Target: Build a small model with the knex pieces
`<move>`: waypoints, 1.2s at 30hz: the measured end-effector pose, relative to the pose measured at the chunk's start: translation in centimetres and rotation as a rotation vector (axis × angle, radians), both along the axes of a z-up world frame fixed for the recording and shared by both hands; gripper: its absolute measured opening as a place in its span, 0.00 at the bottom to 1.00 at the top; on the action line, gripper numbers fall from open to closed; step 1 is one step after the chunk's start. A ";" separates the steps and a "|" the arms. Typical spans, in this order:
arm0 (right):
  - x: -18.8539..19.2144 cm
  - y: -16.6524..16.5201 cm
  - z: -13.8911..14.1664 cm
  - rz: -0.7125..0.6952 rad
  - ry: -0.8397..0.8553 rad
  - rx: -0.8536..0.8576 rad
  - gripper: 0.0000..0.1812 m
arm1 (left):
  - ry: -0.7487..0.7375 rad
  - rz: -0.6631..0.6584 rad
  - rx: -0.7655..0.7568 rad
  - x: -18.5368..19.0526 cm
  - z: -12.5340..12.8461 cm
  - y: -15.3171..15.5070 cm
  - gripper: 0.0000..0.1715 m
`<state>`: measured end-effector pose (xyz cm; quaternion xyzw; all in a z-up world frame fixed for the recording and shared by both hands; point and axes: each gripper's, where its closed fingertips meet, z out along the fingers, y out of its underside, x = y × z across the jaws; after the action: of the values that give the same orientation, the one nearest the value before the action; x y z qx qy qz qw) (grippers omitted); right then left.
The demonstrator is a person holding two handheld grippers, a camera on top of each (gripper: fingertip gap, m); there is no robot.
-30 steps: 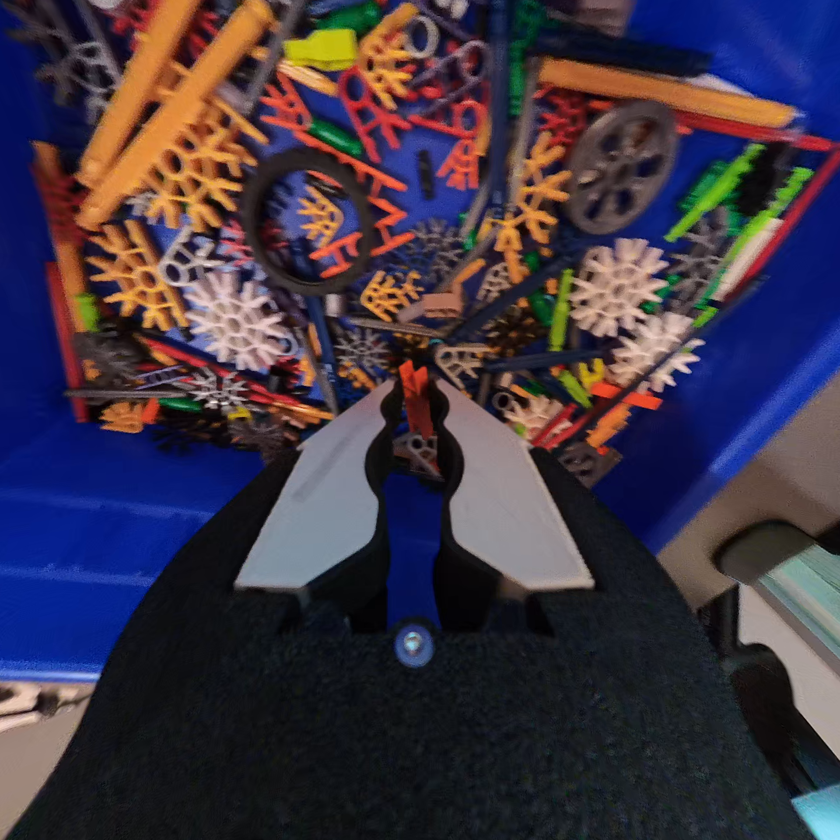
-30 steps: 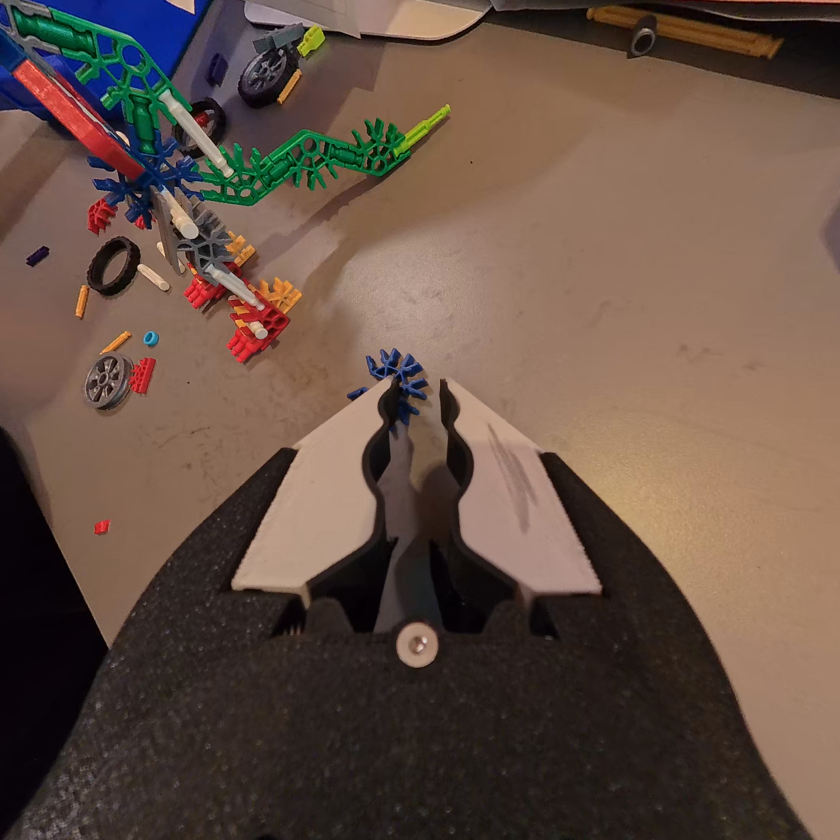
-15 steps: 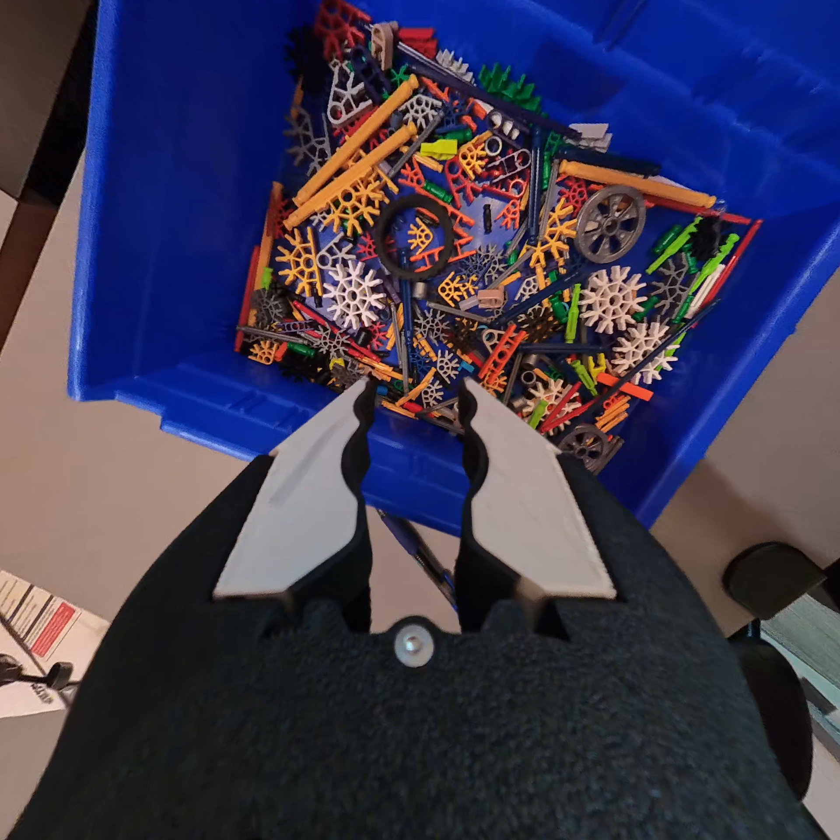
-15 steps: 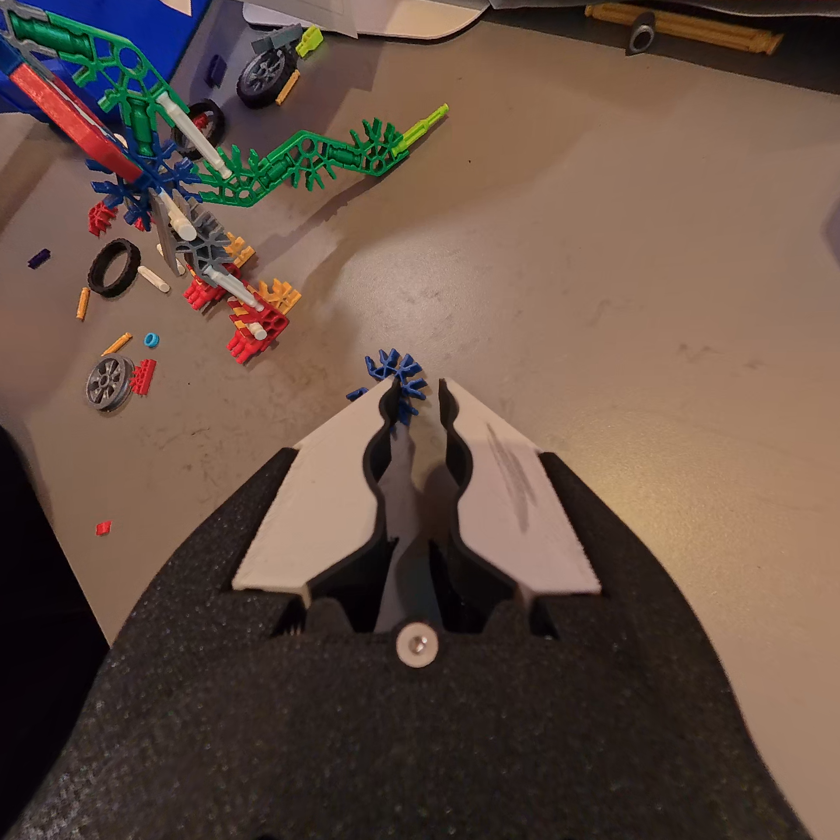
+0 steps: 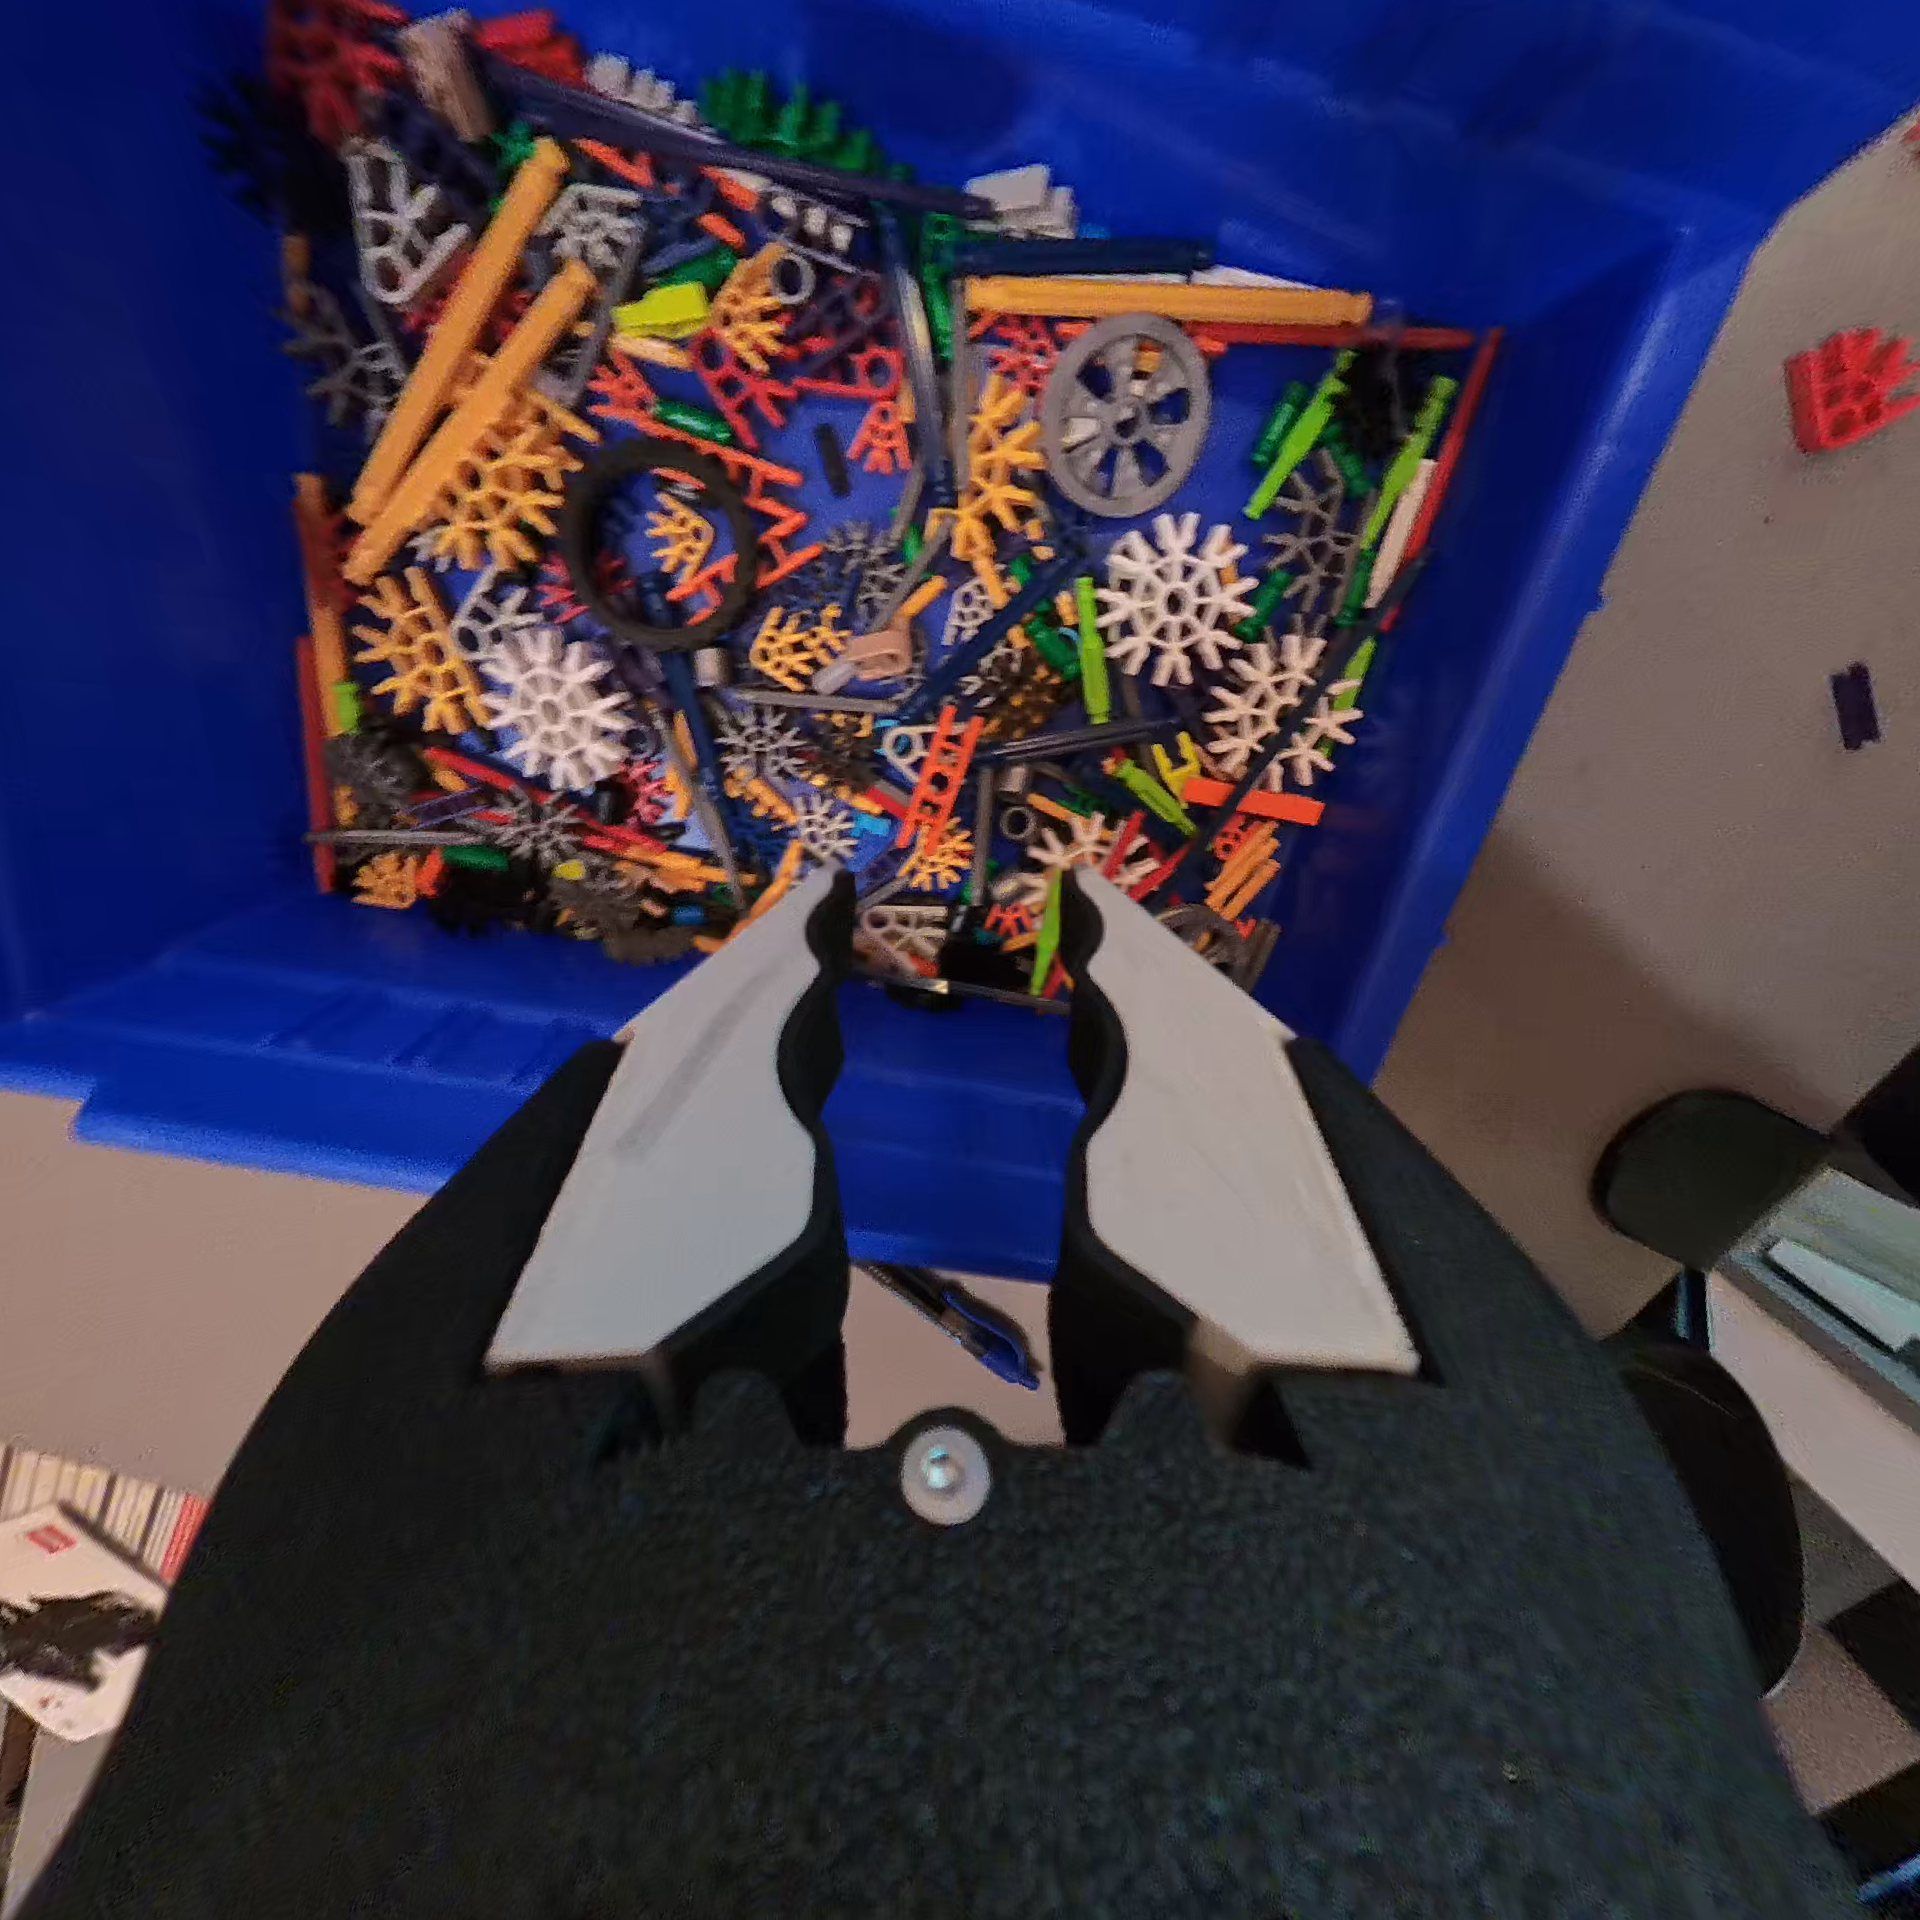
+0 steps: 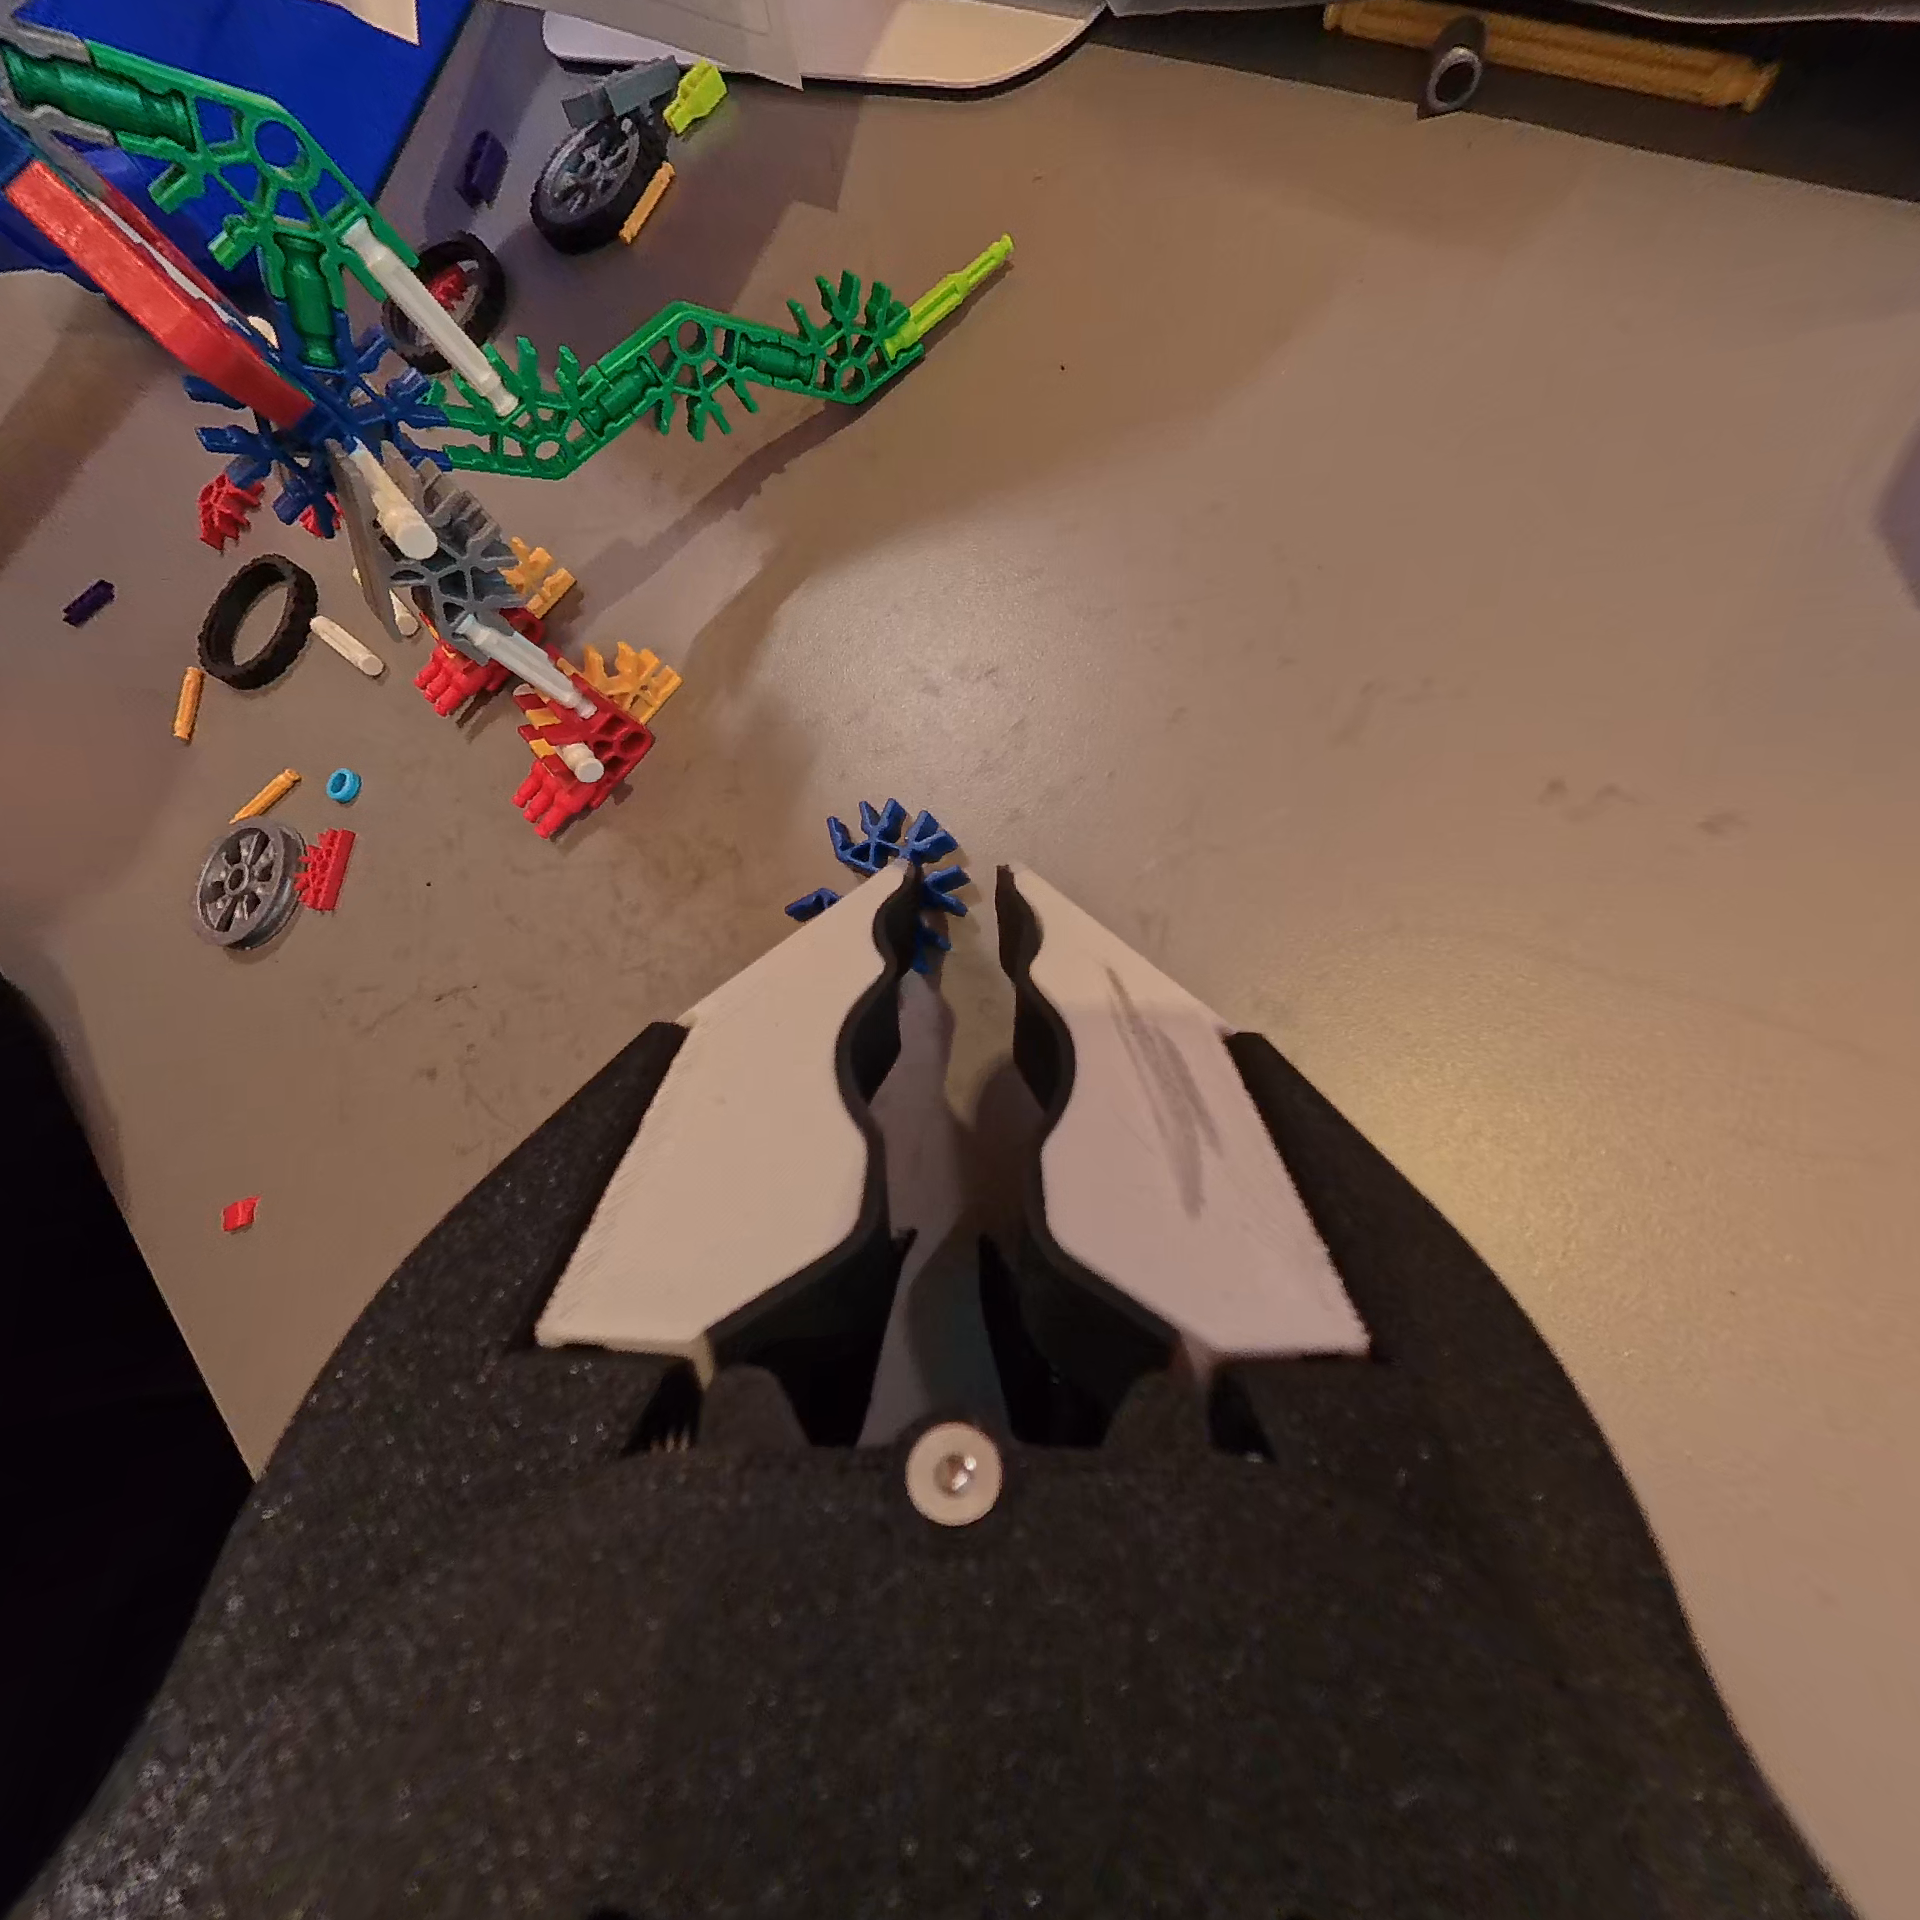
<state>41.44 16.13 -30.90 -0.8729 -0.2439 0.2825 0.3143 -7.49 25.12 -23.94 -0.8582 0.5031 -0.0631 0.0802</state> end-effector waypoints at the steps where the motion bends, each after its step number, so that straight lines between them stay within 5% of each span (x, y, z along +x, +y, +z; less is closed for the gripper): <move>1: 0.0 0.0 0.0 -0.001 0.001 -0.001 0.08 | -0.001 -0.021 -0.015 0.4 -0.3 -0.6 0.22; 18: 0.0 0.1 0.0 -0.006 0.002 -0.005 0.07 | 0.036 -0.308 -0.094 5.9 -5.4 -4.1 0.31; 30: 0.0 0.1 0.0 -0.008 0.012 -0.017 0.07 | 0.095 -0.254 -0.025 4.4 -6.1 -1.8 0.30; 36: 0.0 0.2 0.0 -0.009 0.018 -0.024 0.07 | 0.050 -0.169 0.044 3.9 -4.4 0.6 0.29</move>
<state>41.49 16.28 -30.94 -0.8751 -0.2338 0.2919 0.3072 -3.54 25.77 -28.31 -0.8121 0.5766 -0.0373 0.0808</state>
